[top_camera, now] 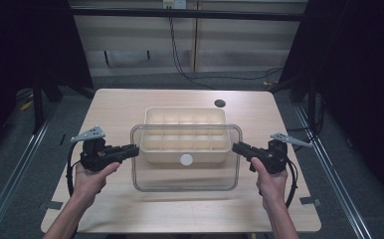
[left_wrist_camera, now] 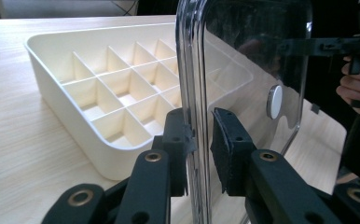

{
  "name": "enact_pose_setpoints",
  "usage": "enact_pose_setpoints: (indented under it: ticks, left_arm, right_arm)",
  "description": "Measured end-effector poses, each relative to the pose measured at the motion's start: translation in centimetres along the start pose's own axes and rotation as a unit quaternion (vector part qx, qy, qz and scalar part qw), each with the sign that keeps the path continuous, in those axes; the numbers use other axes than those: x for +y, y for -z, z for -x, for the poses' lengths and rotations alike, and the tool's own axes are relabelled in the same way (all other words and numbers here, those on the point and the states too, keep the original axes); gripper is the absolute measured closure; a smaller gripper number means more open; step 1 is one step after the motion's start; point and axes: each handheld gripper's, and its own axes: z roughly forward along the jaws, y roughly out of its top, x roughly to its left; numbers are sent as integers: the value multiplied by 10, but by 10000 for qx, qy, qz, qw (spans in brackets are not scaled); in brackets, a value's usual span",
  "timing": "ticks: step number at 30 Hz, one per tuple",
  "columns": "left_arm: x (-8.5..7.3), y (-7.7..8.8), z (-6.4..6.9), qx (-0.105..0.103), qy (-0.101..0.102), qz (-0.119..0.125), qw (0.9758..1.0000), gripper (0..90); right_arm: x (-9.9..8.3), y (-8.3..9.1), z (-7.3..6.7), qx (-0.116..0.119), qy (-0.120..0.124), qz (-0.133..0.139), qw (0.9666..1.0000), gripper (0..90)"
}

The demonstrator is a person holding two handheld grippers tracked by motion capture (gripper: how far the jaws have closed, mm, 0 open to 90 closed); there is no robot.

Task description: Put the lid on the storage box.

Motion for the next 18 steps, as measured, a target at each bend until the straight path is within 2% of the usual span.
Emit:
enact_pose_setpoints:
  ticks: [7, 18]
  left_arm:
    - [17, 6, -3, 85, -122, 97, 9998, 755]
    - [34, 5, -11, 201, -131, 205, 9995, 755]
  right_arm:
    - [17, -7, -3, 71, 73, 71, 9999, 715]
    - [41, -17, -4, 68, 135, 158, 9998, 713]
